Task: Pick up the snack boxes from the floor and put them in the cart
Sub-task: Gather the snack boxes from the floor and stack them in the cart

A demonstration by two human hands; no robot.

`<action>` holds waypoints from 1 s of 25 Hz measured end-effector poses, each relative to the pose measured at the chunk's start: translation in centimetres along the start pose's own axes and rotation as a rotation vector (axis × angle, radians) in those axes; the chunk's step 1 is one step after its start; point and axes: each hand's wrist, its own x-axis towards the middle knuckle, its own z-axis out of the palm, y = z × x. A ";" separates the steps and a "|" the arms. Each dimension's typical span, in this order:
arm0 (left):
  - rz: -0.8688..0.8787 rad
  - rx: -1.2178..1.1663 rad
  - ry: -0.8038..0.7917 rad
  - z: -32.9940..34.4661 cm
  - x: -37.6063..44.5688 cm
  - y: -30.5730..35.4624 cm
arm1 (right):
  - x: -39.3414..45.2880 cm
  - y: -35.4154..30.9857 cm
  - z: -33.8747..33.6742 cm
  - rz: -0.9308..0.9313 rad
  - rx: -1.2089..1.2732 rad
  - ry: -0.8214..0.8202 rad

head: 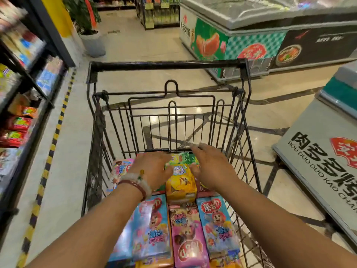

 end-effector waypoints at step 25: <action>-0.433 0.225 0.206 -22.9 -46.1 9.2 | -32.3 -17.2 -21.9 -0.784 -0.131 0.215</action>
